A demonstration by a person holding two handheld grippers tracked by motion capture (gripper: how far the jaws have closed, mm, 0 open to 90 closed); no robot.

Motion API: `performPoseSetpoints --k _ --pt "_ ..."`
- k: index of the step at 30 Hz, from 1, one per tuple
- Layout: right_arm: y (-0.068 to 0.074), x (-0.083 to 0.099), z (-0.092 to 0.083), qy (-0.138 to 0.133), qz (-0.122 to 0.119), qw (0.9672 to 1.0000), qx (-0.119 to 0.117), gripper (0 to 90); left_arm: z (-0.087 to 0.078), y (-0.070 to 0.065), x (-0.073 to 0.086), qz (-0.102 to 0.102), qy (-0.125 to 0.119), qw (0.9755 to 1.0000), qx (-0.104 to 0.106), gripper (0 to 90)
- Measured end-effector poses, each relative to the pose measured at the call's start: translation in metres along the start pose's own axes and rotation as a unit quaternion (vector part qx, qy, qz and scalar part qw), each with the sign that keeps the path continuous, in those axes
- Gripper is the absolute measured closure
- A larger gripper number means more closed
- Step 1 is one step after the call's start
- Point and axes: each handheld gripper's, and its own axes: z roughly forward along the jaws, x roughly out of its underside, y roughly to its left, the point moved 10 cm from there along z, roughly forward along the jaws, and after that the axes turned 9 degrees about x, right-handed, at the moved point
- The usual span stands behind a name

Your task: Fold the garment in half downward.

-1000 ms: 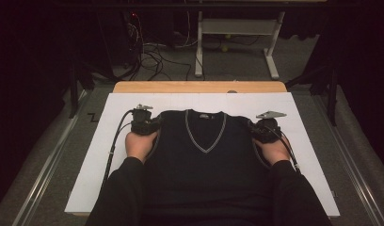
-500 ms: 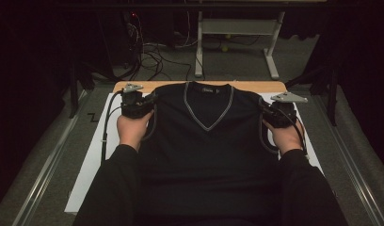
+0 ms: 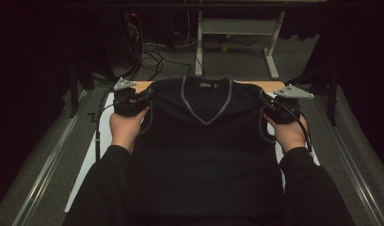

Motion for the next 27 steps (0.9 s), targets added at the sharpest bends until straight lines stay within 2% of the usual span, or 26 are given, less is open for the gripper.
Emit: performPoseSetpoints --k 2,6,8,10,13,15,21,23,27 --pt "0.002 0.007 -0.002 0.002 -0.005 1.0 -0.005 79.4 -0.004 -0.004 0.009 0.001 0.005 0.9999 0.009 71.8" --pt "0.008 0.02 -0.011 -0.002 -0.006 0.9999 -0.016 79.4 -0.015 -0.011 0.023 -0.001 -0.002 0.9996 0.027 71.8" --pt "0.011 0.028 -0.017 -0.004 -0.016 0.9998 -0.014 79.4 -0.021 -0.016 0.031 0.009 -0.002 0.9993 0.035 71.7" --pt "0.015 0.037 -0.024 -0.006 -0.018 0.9996 -0.023 79.4 -0.028 -0.021 0.041 0.017 -0.001 0.999 0.041 71.7" --pt "0.022 0.052 -0.038 -0.012 -0.033 0.999 -0.03 79.4 -0.038 -0.031 0.058 0.017 -0.008 0.9981 0.059 71.7" --pt "0.028 0.063 -0.049 -0.017 -0.039 0.9984 -0.039 79.4 -0.043 -0.04 0.075 0.024 -0.007 0.9965 0.08 71.4" --pt "0.041 0.097 -0.073 -0.018 -0.041 0.9966 -0.069 79.4 -0.056 -0.052 0.118 0.021 0.012 0.9957 0.089 71.4" --pt "0.045 0.11 -0.078 -0.009 -0.039 0.9961 -0.078 79.4 -0.059 -0.056 0.129 0.027 0.024 0.9954 0.089 71.4" --pt "0.048 0.131 -0.086 -0.002 -0.04 0.9955 -0.086 79.4 -0.063 -0.062 0.147 0.017 0.037 0.9949 0.092 71.4"
